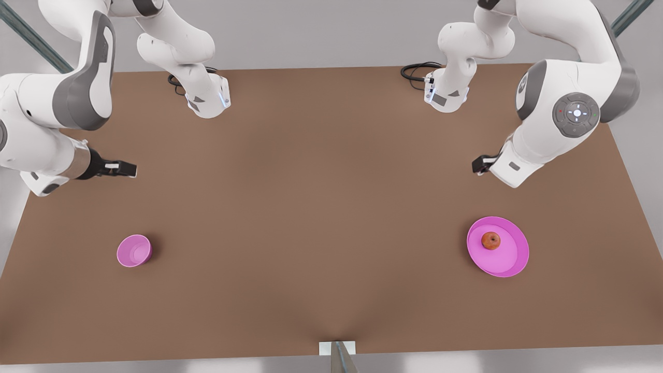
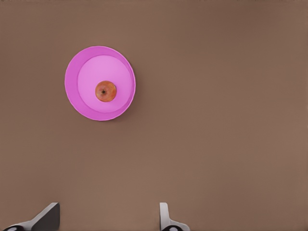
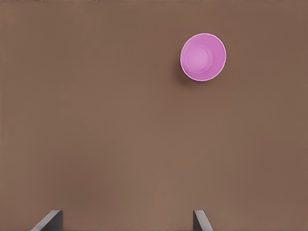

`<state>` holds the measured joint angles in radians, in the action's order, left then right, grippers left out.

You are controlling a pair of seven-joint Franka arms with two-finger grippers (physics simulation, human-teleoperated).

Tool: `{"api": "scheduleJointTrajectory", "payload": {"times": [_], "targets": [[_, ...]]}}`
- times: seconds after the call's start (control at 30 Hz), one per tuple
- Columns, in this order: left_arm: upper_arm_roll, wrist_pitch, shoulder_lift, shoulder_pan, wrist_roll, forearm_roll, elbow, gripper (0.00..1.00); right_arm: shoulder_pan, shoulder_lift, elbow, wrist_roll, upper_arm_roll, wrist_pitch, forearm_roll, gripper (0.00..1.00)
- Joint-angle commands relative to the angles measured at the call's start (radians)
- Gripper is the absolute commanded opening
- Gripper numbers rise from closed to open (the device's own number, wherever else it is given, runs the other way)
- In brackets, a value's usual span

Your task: Use the left arm to pick up the apple from the plate, transfer it to the gripper of the right arm, and then use the right arm to place it into the bowl

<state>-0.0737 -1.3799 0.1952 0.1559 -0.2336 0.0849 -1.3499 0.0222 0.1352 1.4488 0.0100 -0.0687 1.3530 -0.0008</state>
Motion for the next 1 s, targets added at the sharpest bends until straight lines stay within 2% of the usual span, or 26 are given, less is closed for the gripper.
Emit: {"api": "scheduleJointTrajectory", "payload": {"times": [0.0, 0.07, 0.13, 0.2, 0.27, 0.33, 0.5, 0.63, 0.97], "targets": [[0.0, -0.05, 0.0, 0.001, -0.056, -0.011, 0.0, 1.0, 0.001, 0.0, 0.001, -0.005, 0.0, 0.043, -0.001, 1.0], [0.003, -0.05, 0.01, -0.001, -0.059, -0.011, 0.0, 1.0, 0.002, 0.0, 0.01, -0.007, 0.001, 0.057, 0.001, 1.0], [0.064, -0.12, 0.131, -0.019, -0.056, -0.01, 0.002, 1.0, 0.004, 0.001, 0.01, -0.007, 0.001, 0.058, 0.001, 1.0], [0.094, -0.321, 0.292, -0.052, -0.056, -0.016, 0.009, 1.0, 0.008, 0.004, 0.01, -0.007, 0.001, 0.063, -0.001, 1.0], [0.117, -0.536, 0.334, -0.11, 0.082, -0.112, -0.069, 1.0, 0.01, 0.009, 0.008, -0.007, 0.001, 0.066, 0.001, 1.0], [0.117, -0.61, 0.378, -0.122, 0.1, -0.114, -0.081, 1.0, 0.011, 0.009, 0.01, -0.007, 0.003, 0.064, -0.001, 1.0], [0.117, -0.861, 0.4, -0.167, 0.134, -0.12, -0.247, 1.0, 0.013, 0.015, 0.012, -0.016, 0.006, 0.06, -0.005, 1.0], [0.117, -0.93, 0.417, -0.173, 0.134, -0.12, -0.298, 1.0, 0.013, 0.018, 0.01, -0.036, 0.006, 0.058, -0.005, 1.0], [0.118, -0.946, 0.446, -0.197, 0.134, -0.116, -0.362, 1.0, 0.013, 0.023, 0.01, -0.036, 0.006, 0.058, -0.007, 1.0]]}}
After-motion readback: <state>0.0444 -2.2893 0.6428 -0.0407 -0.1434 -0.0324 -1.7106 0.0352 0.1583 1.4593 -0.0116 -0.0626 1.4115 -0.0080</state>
